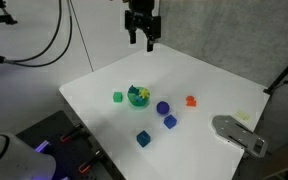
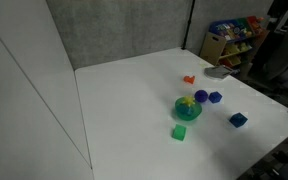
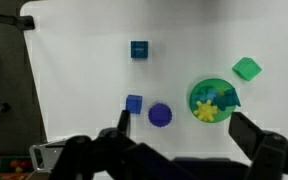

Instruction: Pick up the green object and put it in the green bowl

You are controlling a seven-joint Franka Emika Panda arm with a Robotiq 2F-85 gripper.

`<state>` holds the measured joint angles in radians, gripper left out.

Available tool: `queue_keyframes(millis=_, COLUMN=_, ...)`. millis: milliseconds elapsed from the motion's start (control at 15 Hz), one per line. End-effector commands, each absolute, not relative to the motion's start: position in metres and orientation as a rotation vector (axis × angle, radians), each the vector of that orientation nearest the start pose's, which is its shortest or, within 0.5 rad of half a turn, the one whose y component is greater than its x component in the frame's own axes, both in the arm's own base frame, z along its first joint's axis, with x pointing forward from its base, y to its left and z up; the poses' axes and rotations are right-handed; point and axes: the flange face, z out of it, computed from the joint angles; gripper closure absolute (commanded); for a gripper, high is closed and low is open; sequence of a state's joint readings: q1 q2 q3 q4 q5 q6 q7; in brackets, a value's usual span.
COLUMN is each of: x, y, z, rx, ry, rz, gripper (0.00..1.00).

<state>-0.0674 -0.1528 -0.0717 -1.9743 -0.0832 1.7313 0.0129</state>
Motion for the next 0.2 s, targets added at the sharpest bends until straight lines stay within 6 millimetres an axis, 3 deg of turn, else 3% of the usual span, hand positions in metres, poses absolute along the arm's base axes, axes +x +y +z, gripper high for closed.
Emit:
queue_keyframes(millis=0, x=0.4976, y=-0.0792, z=0.5279, rx=-3.195, ry=0.217, rz=0.156, gripper=0.0)
queue_keyframes(millis=133, x=0.4981, y=-0.0792, z=0.5266, rx=-3.195, ry=0.216, rz=0.16, gripper=0.0)
